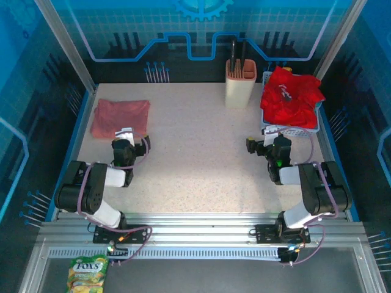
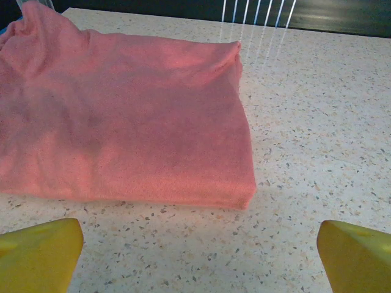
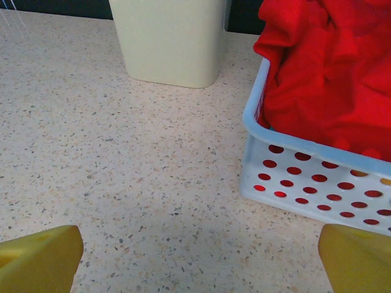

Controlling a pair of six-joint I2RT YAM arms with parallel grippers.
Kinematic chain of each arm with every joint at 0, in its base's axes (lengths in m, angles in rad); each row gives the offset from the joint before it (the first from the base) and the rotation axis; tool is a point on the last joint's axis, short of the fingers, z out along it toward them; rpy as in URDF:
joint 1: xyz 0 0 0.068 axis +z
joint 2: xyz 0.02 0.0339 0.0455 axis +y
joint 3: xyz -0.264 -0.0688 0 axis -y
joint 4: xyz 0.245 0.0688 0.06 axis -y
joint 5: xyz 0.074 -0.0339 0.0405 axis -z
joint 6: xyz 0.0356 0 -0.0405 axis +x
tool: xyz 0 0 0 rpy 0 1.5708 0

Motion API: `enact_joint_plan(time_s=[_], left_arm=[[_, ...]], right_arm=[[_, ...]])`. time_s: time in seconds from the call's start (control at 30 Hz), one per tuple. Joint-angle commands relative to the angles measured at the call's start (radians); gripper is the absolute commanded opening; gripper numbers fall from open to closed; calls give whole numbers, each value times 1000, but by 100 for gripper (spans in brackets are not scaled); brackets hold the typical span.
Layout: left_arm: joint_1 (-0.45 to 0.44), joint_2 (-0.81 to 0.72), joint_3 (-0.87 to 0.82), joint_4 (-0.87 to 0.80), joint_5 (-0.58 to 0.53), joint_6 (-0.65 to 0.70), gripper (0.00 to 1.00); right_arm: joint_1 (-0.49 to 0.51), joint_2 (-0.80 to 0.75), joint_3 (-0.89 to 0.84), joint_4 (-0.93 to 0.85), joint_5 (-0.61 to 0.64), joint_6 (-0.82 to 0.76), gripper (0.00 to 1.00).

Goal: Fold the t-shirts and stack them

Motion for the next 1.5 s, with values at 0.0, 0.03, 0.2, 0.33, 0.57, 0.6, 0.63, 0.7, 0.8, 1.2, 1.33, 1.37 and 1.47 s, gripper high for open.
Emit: enact_joint_plan(time_s=[0.0, 0.03, 0.2, 0.33, 0.57, 0.6, 0.63, 0.7, 0.8, 1.2, 1.33, 1.37, 1.47], left_arm=[[-1, -2, 17, 31, -8, 12, 99], [-1, -2, 17, 31, -7, 12, 99], [-1, -1, 17, 30, -8, 12, 99], [-1, -2, 17, 31, -8, 12, 99], [-1, -1, 17, 30, -8, 12, 99], [-1, -2, 17, 30, -7, 12, 99], [-1, -1, 17, 31, -8, 12, 99], [-1, -2, 17, 31, -8, 12, 99], [-1, -1, 26, 19, 27, 26, 99], [-13, -223, 214, -470, -14, -21, 99], [-12, -298, 418, -807, 60, -144, 97], [-12, -313, 475, -890, 71, -166, 97], [-12, -343, 612, -1091, 114, -211, 97]], right_arm=[[-4, 3, 22, 6, -13, -11, 100], [-3, 3, 22, 6, -12, -12, 100], [-3, 3, 22, 4, -13, -10, 100], [-4, 2, 22, 4, -14, -10, 100], [-3, 3, 22, 4, -14, -11, 100], [-4, 2, 21, 4, -14, -10, 100], [-3, 2, 22, 5, -14, -10, 100], [-3, 1, 22, 4, -11, -11, 100], [-3, 3, 23, 3, -11, -12, 100], [98, -267, 66, -235, 184, -53, 100], [117, -380, 200, -472, 271, 90, 100], [117, -388, 258, -566, 270, 111, 100], [110, -344, 469, -868, 260, 163, 100]])
